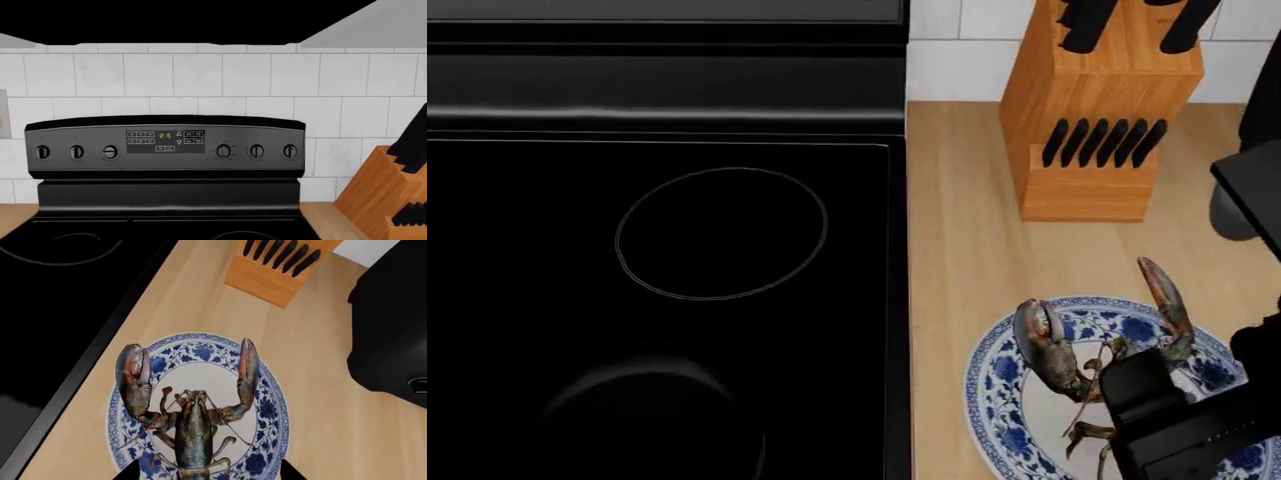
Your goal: Pick the lobster from the plate and place it in the pan.
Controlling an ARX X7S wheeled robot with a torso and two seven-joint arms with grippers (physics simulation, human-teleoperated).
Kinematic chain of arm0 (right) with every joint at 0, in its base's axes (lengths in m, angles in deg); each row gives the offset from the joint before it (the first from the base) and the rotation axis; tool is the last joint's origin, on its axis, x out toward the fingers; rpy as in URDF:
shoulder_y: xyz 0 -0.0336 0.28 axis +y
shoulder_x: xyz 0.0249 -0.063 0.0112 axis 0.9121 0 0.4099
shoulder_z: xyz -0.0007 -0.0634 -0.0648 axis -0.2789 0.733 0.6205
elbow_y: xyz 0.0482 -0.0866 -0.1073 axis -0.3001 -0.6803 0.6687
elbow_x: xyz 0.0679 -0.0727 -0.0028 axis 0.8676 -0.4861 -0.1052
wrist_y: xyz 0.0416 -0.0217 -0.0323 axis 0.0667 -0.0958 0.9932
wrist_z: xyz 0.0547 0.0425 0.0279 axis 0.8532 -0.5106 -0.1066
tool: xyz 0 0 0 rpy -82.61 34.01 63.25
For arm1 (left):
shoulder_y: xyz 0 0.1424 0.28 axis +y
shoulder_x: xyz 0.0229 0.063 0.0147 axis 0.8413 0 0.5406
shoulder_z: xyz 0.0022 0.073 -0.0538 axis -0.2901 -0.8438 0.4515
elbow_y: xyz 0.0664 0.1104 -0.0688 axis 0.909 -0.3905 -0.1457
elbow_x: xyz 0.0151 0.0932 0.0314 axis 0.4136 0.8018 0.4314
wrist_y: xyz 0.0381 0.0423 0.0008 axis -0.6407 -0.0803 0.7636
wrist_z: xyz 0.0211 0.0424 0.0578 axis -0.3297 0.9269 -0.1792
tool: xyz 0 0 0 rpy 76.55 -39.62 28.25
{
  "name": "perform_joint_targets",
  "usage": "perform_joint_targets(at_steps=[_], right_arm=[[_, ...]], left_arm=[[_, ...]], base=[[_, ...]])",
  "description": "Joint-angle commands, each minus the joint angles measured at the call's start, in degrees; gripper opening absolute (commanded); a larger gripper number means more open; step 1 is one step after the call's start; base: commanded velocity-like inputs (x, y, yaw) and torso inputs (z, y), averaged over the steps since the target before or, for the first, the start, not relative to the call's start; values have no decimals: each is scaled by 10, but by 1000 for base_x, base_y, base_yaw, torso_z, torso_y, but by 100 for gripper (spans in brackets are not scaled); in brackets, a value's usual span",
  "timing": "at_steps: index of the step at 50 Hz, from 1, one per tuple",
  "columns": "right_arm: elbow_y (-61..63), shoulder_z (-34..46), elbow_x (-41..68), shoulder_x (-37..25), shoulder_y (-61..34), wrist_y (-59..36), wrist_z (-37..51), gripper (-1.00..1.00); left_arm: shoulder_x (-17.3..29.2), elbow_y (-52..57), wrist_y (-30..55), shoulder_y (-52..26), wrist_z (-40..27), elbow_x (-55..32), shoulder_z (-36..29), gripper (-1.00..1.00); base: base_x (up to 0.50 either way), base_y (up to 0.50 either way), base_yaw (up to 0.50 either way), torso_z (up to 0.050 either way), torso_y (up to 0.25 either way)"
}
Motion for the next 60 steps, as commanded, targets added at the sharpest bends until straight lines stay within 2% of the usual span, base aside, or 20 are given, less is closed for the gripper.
perform_joint_targets(at_steps=[1,28,60], right_arm=[[10,-3,-42,2,35,16,-36,100],[-6,21,-104,25,43,1,-87,100],[-20,43,-180,38,71,26,-141,100]], left_arm=[[2,0,-2,7,7,9,1,100],[7,3,-7,6,2,7,-9,100],[10,-3,-13,9,2,16,-17,100]], base=[[0,0,0,0,0],[0,0,0,0,0],[0,0,0,0,0]])
